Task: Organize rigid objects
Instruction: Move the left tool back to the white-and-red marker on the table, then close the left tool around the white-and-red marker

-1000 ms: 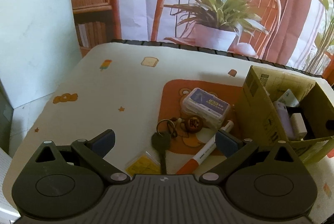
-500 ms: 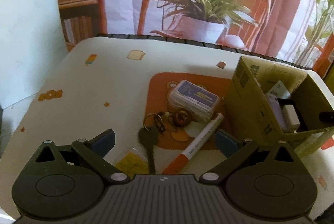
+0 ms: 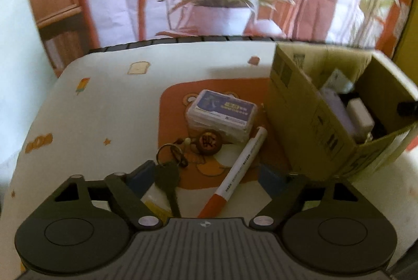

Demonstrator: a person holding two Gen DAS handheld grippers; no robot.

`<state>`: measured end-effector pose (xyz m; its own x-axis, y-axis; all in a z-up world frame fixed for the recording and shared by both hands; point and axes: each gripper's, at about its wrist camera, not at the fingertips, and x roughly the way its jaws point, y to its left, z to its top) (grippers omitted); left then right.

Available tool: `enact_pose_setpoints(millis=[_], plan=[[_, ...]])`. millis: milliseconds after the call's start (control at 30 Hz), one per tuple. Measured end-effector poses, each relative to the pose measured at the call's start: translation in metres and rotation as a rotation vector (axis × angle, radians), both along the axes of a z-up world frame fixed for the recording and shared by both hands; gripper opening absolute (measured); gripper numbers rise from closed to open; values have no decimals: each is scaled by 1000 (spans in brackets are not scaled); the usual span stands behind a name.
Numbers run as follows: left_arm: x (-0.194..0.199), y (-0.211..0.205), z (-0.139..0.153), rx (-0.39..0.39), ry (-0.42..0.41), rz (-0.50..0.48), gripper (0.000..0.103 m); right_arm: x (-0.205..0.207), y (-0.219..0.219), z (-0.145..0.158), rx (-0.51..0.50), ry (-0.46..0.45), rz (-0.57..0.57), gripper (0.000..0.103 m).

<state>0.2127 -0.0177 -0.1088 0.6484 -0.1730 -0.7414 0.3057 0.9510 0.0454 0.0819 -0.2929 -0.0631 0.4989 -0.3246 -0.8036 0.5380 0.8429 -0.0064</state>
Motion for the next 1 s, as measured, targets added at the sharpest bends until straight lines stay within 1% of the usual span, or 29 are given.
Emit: enact_pose_setpoints(millis=[67,133,267,367,633,700,733,767,833,867,1000], plan=[[5,-8,-6,13,8,-41,75,-1,0,0,3,-5,-3,9],[11,-16,-10,16,13,-68,71,-2,0,0,4,-8,-5,9],[22,-26,-18,4,25,-94,64,-2,-1,0,5,-8,-5,9],[28,-30,-23,4,41,-97,58,-2,-1,0,4,-8,-5,9],[33,-31,-27,25,38,-104,57,-2,-1,0,6,-10,-8,9],[30,-32,-27,32,33,-101,55,-2,-1,0,6,-9,-7,9],[29,-34,-27,41,29,-99,49,-2,-1,0,7,-10,-8,9],[29,-34,-27,44,30,-103,40,-2,-1,0,7,-10,-8,9],[28,-32,-28,15,46,-115,28,-2,-1,0,6,-10,-8,9],[27,-30,-28,5,51,-113,26,-2,-1,0,5,-10,-8,9],[22,-29,-28,7,52,-108,24,-3,0,0,4,-11,-8,9]])
